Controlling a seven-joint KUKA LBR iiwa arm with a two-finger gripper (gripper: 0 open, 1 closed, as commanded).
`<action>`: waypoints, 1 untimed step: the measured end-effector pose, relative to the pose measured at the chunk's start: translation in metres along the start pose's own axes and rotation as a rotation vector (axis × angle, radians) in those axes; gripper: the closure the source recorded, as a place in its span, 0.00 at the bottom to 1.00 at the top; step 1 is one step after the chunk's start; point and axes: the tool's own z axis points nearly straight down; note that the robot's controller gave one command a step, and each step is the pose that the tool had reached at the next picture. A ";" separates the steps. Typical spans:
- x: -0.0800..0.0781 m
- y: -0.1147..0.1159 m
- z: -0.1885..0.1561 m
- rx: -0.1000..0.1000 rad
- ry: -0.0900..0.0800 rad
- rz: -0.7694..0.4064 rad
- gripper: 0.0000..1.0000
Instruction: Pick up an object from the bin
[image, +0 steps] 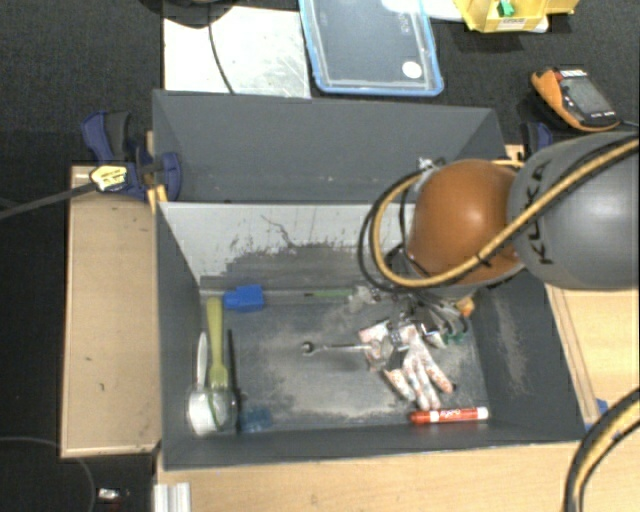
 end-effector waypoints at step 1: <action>0.033 -0.074 0.057 0.003 0.003 -0.059 0.00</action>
Offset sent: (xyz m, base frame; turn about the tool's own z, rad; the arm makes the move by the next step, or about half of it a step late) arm 0.0334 -0.0912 -0.0549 -0.1394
